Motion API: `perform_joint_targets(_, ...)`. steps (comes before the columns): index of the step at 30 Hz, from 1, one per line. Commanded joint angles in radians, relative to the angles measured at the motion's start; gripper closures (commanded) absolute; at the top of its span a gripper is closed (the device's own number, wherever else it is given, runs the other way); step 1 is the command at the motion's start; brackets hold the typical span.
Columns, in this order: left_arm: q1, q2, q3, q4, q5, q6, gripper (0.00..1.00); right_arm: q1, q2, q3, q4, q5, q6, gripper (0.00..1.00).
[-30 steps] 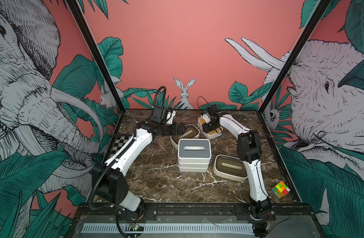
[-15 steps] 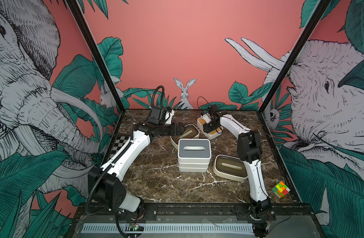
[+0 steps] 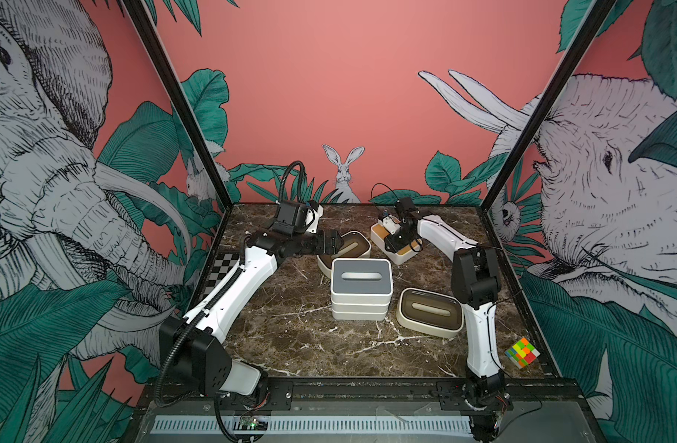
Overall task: Stack the tissue boxes
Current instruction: Pick up the tissue box from the center of the board.
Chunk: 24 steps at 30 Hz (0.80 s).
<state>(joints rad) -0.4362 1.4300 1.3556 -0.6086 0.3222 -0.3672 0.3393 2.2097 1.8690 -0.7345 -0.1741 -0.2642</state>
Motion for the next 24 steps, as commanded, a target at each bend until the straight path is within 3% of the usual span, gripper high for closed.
perform_joint_targets(1, -0.001, -0.045, -0.016, -0.003, 0.005, 0.025, 0.0, -0.006, -0.096, -0.01, 0.001, -0.041, -0.092, 0.63)
perform_joint_targets(9, 0.015, -0.068, -0.031, 0.018, 0.042, 0.01, 0.0, -0.019, -0.226, -0.106, 0.002, -0.108, -0.244, 0.63)
perform_joint_targets(24, 0.055, -0.095, -0.036, 0.034, 0.2, -0.092, 0.0, -0.028, -0.409, -0.007, -0.21, -0.173, -0.402, 0.63)
